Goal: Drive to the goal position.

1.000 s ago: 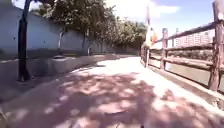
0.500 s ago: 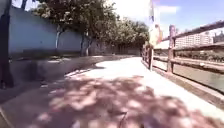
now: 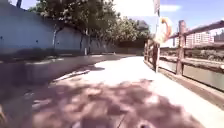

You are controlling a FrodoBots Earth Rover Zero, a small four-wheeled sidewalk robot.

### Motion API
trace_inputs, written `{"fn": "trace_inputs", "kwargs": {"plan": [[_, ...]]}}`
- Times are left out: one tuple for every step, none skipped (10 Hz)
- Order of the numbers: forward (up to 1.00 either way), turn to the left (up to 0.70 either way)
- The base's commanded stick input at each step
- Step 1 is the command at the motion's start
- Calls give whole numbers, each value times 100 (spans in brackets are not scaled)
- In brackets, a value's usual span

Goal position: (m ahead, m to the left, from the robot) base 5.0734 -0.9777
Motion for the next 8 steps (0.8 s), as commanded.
{"fn": "trace_inputs", "kwargs": {"plan": [[85, 0], [85, 0], [85, 0], [85, -12], [85, -34], [85, -34], [85, -33], [85, -9]]}}
